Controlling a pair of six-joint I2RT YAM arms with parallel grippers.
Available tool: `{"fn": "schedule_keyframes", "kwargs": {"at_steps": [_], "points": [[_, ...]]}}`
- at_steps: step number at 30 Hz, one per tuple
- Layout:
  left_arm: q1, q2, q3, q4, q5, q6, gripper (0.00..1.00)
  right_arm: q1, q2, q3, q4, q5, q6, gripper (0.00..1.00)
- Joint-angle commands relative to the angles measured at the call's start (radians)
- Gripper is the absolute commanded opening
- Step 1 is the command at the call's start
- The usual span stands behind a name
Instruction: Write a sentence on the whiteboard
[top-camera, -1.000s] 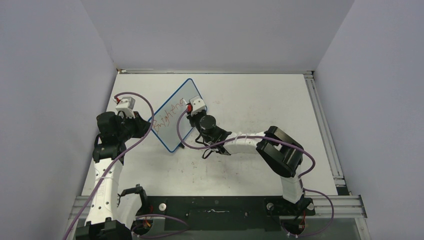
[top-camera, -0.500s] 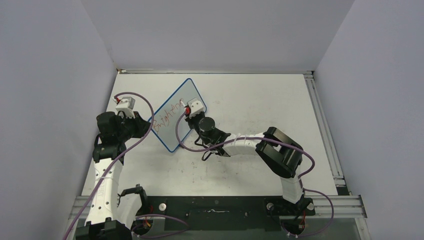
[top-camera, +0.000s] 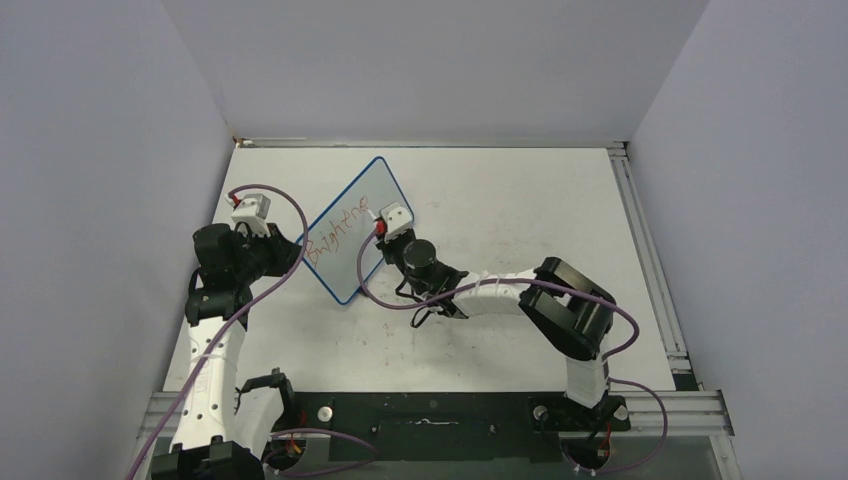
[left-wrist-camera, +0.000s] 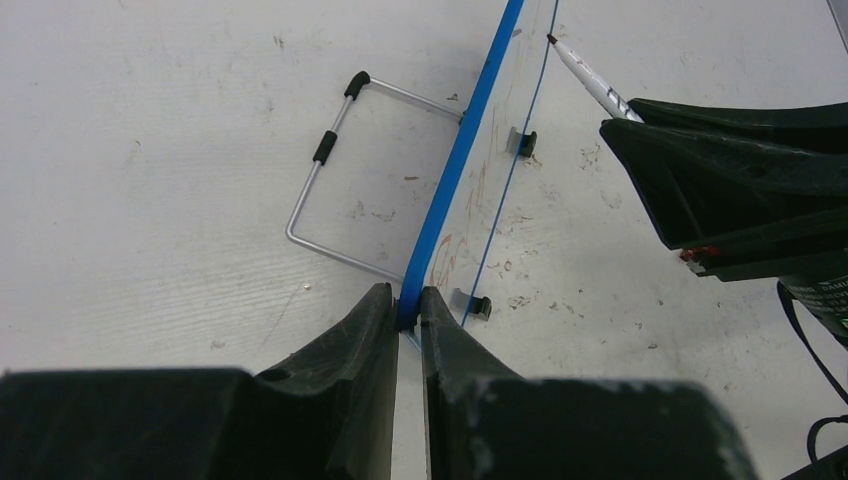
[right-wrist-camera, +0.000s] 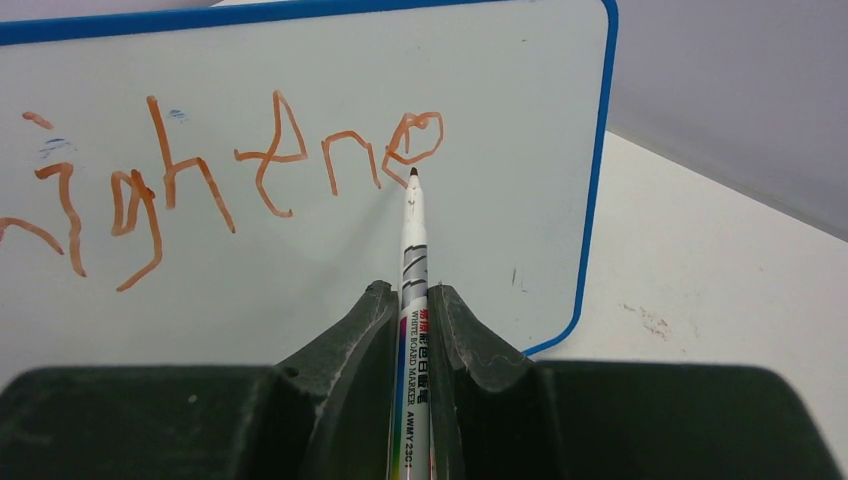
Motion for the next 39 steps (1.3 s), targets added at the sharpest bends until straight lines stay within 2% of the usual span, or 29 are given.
{"fn": "schedule_keyframes", "kwargs": {"at_steps": [1,4,14,19,22,25,31,39], "points": [[-0.002,-0.010,0.003,-0.016,-0.006,0.011,0.00,0.012,-0.159,-0.036,0.016,0.006,-0.002,0.05],[-0.003,-0.019,0.002,-0.022,-0.005,0.009,0.10,0.011,-0.242,-0.067,-0.018,0.012,0.001,0.05],[-0.002,-0.075,-0.009,-0.030,-0.046,0.005,0.61,0.004,-0.496,-0.188,-0.166,0.060,0.009,0.05],[-0.007,-0.130,0.034,-0.040,-0.122,0.022,0.74,-0.011,-0.620,-0.233,-0.257,0.064,0.033,0.05],[-0.013,-0.090,0.126,-0.040,-0.093,0.027,0.77,-0.023,-0.689,-0.252,-0.313,0.065,0.036,0.05],[-0.040,0.034,0.240,-0.048,-0.024,0.040,0.78,-0.038,-0.742,-0.270,-0.350,0.057,0.036,0.05],[-0.208,0.366,0.497,-0.120,0.003,0.155,0.78,-0.081,-0.826,-0.297,-0.413,0.014,0.069,0.05],[-0.235,0.636,0.679,-0.130,0.057,0.156,0.77,-0.122,-0.922,-0.326,-0.470,-0.032,0.089,0.05]]}}
